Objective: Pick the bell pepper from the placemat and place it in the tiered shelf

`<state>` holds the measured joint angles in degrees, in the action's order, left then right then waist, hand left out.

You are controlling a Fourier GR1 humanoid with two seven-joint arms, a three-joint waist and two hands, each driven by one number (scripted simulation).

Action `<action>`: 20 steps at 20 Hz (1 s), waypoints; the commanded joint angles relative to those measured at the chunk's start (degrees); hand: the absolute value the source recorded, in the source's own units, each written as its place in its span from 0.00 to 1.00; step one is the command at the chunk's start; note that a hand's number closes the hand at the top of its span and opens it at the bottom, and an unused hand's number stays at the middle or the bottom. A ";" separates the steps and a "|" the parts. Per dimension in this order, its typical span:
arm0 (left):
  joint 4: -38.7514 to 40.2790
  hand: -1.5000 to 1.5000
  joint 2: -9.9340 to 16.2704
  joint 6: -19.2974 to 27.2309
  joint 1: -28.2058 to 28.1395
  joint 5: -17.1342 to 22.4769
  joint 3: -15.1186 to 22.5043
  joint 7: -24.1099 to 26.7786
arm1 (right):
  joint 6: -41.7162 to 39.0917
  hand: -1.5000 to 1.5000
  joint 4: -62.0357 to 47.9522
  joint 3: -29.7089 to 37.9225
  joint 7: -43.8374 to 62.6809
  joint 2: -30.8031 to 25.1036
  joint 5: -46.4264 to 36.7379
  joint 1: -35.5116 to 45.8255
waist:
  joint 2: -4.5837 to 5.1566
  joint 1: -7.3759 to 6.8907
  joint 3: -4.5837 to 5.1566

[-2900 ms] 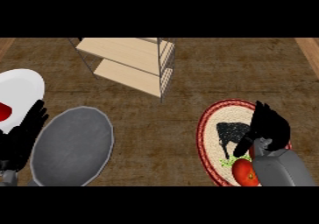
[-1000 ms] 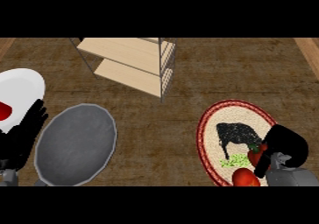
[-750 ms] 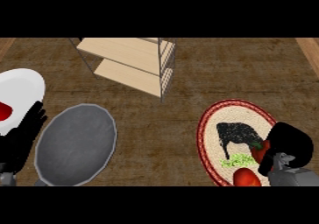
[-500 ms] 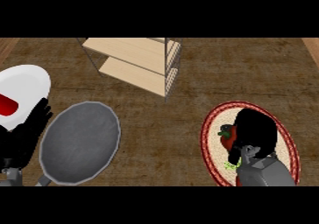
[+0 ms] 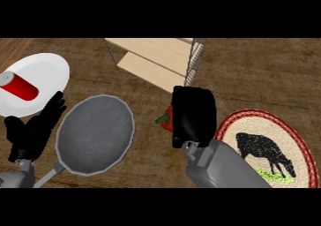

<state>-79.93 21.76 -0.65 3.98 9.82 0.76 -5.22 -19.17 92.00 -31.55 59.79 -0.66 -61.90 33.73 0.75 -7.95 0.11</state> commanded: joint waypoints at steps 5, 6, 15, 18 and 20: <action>1.86 0.50 -0.03 0.64 1.65 -1.14 0.06 -0.42 | 14.26 1.00 1.36 -3.57 16.55 0.63 10.55 13.66 | -0.71 0.87 0.05; 2.30 0.50 -0.39 0.42 2.52 -0.54 0.10 -1.63 | 15.97 1.00 1.89 -4.51 17.74 0.63 11.08 14.71 | -0.78 1.30 0.06; 3.84 0.50 0.21 0.55 1.56 -0.88 -1.19 0.16 | 21.02 1.00 0.14 -1.53 25.34 0.62 13.43 32.08 | -1.40 2.73 0.25; 3.13 0.50 -0.33 0.98 0.28 -0.98 -0.92 0.09 | 22.53 1.00 -2.30 0.39 25.39 0.62 13.17 36.17 | -1.75 2.60 0.26; 3.56 0.50 -0.49 1.40 0.47 -1.10 -1.26 0.42 | 20.34 1.00 -4.84 3.42 25.40 0.61 12.97 41.97 | -1.70 3.54 0.27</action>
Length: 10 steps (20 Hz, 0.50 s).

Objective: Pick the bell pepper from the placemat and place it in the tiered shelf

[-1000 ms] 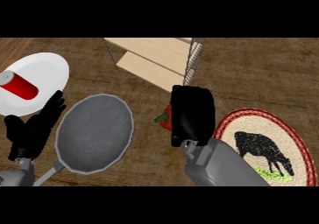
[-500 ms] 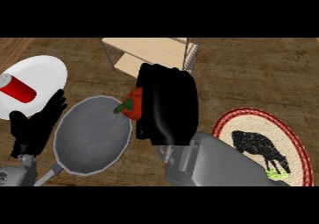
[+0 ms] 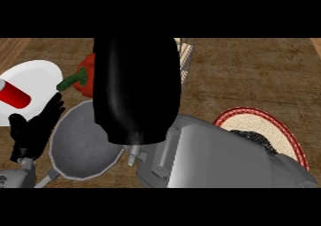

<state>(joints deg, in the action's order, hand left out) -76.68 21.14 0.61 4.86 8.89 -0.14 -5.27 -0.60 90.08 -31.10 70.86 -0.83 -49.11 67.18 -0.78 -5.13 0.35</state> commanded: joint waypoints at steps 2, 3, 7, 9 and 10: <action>1.78 0.50 0.28 0.01 0.30 0.11 -1.05 0.72 | 2.26 1.00 -5.53 3.62 14.34 0.79 -0.31 11.02 | -0.13 1.20 0.12; -0.02 0.50 0.62 -0.09 -1.33 0.34 -1.14 0.53 | 2.21 1.00 -7.81 3.63 14.34 0.79 -1.65 11.86 | -0.30 0.68 0.04; -0.16 0.50 0.75 0.09 -0.85 0.26 -1.31 -0.11 | -4.14 1.00 -15.38 6.29 14.34 0.79 -1.99 19.24 | -0.30 1.79 0.02; 0.62 0.50 1.07 -1.09 -2.54 0.90 -1.90 1.51 | -6.76 1.00 -18.01 9.48 14.34 0.79 -0.63 24.19 | -0.31 1.84 0.05; 0.89 0.50 1.04 -0.22 -1.34 0.14 -1.85 1.22 | -4.91 1.00 -20.60 8.12 14.34 0.79 -0.33 23.79 | 0.11 1.85 0.05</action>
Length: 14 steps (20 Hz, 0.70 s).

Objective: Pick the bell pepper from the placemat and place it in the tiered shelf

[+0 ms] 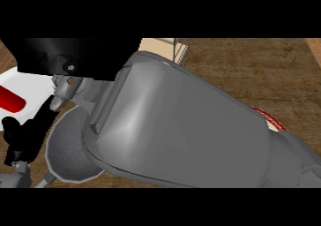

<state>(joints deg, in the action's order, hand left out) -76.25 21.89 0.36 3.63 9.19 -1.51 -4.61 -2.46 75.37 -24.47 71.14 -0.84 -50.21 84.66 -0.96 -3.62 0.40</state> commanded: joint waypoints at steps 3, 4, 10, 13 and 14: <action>0.25 0.50 0.89 -0.57 0.43 0.26 -0.92 -0.05 | -4.30 1.00 -10.54 2.32 14.07 0.80 2.01 10.36 | 0.37 0.58 -0.03; -1.51 0.50 1.47 -1.30 0.01 1.32 -1.54 -0.62 | -3.55 1.00 -10.85 2.86 14.07 0.80 2.36 10.14 | 0.32 0.71 -0.16; -0.53 0.50 0.95 -1.54 -1.69 1.26 -2.06 1.47 | -1.55 1.00 -20.87 2.95 12.65 0.80 1.10 14.26 | 0.86 0.83 -0.11; -1.49 0.50 0.29 -0.85 -1.97 0.48 -1.36 1.35 | -0.30 1.00 -27.72 5.03 9.86 0.80 0.09 16.77 | 1.15 0.56 -0.12; -0.30 0.50 0.14 -0.35 0.08 0.60 -1.89 0.75 | -0.24 1.00 -27.99 3.90 9.45 0.80 0.48 15.98 | 1.17 1.30 -0.14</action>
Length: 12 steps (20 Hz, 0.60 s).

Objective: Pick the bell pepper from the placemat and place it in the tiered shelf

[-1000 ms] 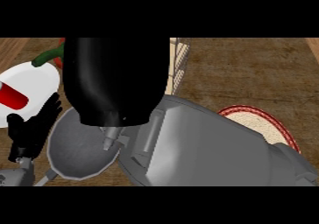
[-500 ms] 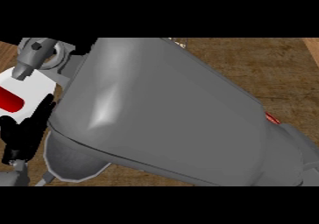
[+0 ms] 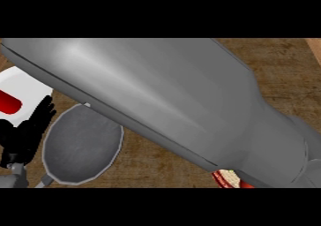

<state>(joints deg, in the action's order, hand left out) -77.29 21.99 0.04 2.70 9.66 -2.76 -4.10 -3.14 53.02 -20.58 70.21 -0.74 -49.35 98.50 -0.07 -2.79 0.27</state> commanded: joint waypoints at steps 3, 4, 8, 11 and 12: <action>-2.73 0.50 1.74 -0.80 -0.19 1.26 -1.55 -2.66 | 0.94 1.00 -8.14 1.36 8.77 0.70 -0.31 2.75 | 0.07 0.44 -0.14; -1.50 0.50 0.42 -0.53 -0.80 -0.21 -0.09 -0.70 | 4.15 1.00 -10.73 2.25 7.36 0.70 -0.98 3.38 | 0.40 0.15 -0.07; -0.51 0.50 -0.58 0.37 -0.27 -0.50 -0.40 -0.26 | 8.16 1.00 -13.72 4.78 4.51 0.70 -1.51 1.80 | 0.47 0.70 -0.13; -1.84 0.50 -1.76 1.52 0.96 -1.01 0.48 -1.75 | 11.05 1.00 -14.77 4.70 4.74 0.71 -0.33 0.00 | 0.42 0.37 -0.14; -0.22 0.50 0.23 -0.83 -0.60 -0.35 -1.04 0.73 | 12.37 1.00 -17.46 6.41 2.13 0.71 -1.76 -0.05 | 0.63 0.37 -0.11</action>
<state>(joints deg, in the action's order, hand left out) -78.17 21.78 -0.09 2.62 9.43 -3.29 -4.51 2.43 39.28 -15.78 65.90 -0.58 -50.57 99.02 0.39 -2.34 0.16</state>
